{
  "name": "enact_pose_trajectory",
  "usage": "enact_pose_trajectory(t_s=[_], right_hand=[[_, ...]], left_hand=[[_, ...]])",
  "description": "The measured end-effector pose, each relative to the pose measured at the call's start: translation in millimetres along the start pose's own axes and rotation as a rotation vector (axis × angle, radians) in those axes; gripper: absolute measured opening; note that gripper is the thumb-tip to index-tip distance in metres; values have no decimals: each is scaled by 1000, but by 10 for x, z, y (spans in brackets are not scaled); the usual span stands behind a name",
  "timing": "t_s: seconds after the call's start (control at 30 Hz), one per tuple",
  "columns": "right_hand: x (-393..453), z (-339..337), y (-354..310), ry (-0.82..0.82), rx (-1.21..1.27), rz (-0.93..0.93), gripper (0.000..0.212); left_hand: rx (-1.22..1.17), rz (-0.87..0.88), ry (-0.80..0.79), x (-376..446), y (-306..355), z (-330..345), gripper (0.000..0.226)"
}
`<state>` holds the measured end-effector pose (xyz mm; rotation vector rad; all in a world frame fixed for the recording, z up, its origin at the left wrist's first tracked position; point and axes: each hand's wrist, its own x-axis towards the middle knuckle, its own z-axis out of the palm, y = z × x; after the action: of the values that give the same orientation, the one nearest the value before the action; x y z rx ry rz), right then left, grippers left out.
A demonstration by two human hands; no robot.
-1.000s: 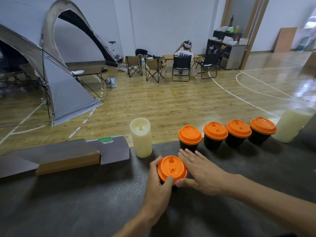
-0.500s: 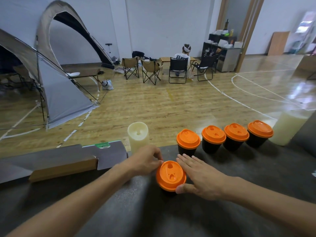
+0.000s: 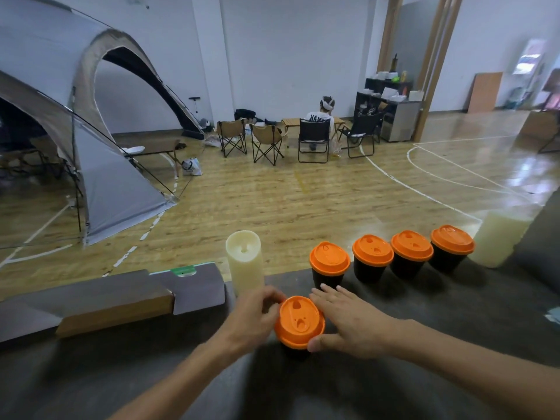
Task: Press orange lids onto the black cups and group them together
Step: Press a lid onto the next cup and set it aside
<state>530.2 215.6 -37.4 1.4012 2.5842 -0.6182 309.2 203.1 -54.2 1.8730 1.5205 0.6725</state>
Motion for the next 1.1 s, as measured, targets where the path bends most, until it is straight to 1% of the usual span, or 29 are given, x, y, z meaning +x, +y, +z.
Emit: enact_pose_trajectory(t_s=[0.03, 0.1, 0.17, 0.2, 0.27, 0.3, 0.4, 0.53, 0.67, 0.73, 0.8, 0.97, 1.1], right_hand=[[-6, 8, 2, 38, 39, 7, 100], [-47, 23, -4, 108, 97, 36, 97], [-112, 19, -16, 150, 114, 64, 93], [-142, 11, -17, 160, 112, 69, 90], [-218, -22, 4, 167, 114, 76, 88], [-268, -51, 40, 170, 119, 83, 88], [-478, -135, 302, 176, 98, 144, 87], [-912, -253, 888, 202, 69, 253, 83], [-1344, -410, 1666, 163, 198, 373, 78], [-1490, -484, 2040, 172, 213, 444, 80], [-1590, -549, 2332, 173, 238, 501, 83], [-1629, -690, 2791, 133, 254, 485, 89], [-1593, -721, 2950, 91, 265, 489, 85]], left_hand=[[-29, 14, -30, -86, -48, -14, 24], [-28, 46, -98, -229, -91, -44, 47], [56, 80, -137, -303, -104, -28, 69], [117, 97, -129, -315, -91, -1, 76], [190, 120, -76, -282, -50, 93, 79], [192, 120, -59, -242, -9, 157, 78], [181, 142, -47, -61, 213, 463, 88], [157, 213, -65, 235, 812, 1019, 84], [93, 241, -135, 608, 1463, 1599, 79], [70, 239, -171, 806, 1705, 1861, 73], [59, 222, -165, 978, 1887, 2075, 63], [57, 171, -135, 1259, 2122, 2416, 58], [58, 129, -113, 1352, 2173, 2566, 59]])
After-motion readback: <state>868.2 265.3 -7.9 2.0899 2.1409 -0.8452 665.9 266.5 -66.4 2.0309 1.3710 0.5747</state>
